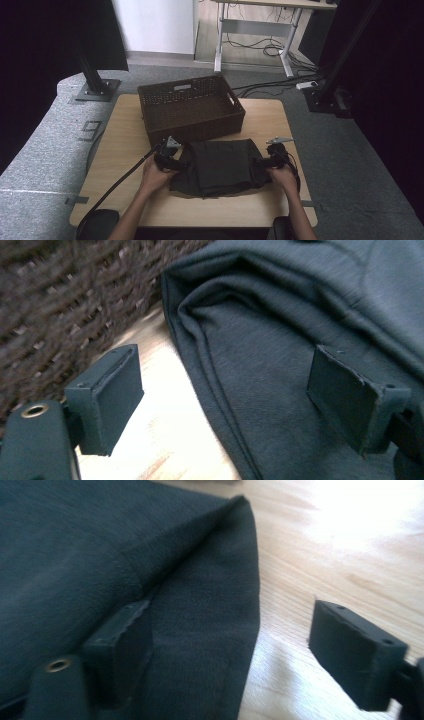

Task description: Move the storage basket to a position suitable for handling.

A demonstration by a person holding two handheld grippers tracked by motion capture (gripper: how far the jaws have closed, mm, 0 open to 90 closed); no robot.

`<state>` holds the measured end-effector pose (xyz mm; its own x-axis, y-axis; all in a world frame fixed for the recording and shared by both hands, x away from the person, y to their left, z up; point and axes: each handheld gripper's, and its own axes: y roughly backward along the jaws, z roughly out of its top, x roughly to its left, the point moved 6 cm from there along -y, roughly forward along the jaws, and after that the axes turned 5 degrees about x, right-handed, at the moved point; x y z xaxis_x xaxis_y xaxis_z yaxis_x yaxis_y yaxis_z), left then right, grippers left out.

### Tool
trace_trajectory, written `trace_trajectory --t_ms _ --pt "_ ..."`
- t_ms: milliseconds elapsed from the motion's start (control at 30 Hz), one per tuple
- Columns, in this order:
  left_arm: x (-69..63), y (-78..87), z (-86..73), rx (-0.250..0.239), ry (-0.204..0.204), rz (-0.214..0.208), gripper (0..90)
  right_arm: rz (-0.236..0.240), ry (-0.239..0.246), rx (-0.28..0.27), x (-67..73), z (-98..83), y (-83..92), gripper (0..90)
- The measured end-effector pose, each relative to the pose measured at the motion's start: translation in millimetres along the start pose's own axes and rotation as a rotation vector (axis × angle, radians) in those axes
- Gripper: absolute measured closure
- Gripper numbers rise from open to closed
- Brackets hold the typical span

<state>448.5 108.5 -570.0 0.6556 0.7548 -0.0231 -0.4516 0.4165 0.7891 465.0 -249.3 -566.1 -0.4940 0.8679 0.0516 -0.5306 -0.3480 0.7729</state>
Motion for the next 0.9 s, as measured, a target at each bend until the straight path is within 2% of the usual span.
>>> trace_trajectory --t_ms 67,167,267,300,333,433,567,767,800,900 --pt "0.7 -5.0 -2.5 0.012 -0.007 0.015 15.1 -0.002 0.001 0.014 -0.3 -1.2 -8.4 22.0" --pt "0.0 -10.9 -5.7 0.025 -0.011 0.000 18.3 0.005 -0.002 0.019 0.5 -3.1 -16.2 26.8" --pt "-1.6 -13.1 -6.8 0.016 -0.005 -0.030 31.2 0.024 0.001 0.021 2.4 -4.4 -18.3 35.5" --pt "-1.9 -13.1 -6.8 0.012 -0.001 -0.047 39.2 0.039 -0.002 0.023 3.4 -4.8 -18.2 39.6" --pt "-2.2 -13.2 -6.8 0.004 0.000 -0.048 44.0 0.045 -0.005 0.025 4.1 -5.2 -18.0 41.3" --pt "-2.0 -12.5 -8.1 -0.008 -0.003 -0.038 55.6 0.078 -0.023 0.029 8.1 -6.4 -17.8 53.4" --pt "-2.5 -10.3 -10.8 -0.011 -0.005 -0.044 63.6 0.091 -0.021 0.033 14.0 -7.8 -16.8 62.8" --pt "-1.7 -4.6 -18.3 -0.016 0.002 -0.048 67.0 0.107 0.008 0.042 25.2 -12.5 -13.4 63.0" --pt "-1.4 -2.6 -20.6 -0.013 0.002 -0.048 67.0 0.113 0.026 0.045 31.0 -14.8 -11.9 61.6" --pt "-0.9 2.6 -26.4 -0.005 0.001 -0.047 67.0 0.118 0.043 0.047 36.4 -16.7 -10.7 59.7"
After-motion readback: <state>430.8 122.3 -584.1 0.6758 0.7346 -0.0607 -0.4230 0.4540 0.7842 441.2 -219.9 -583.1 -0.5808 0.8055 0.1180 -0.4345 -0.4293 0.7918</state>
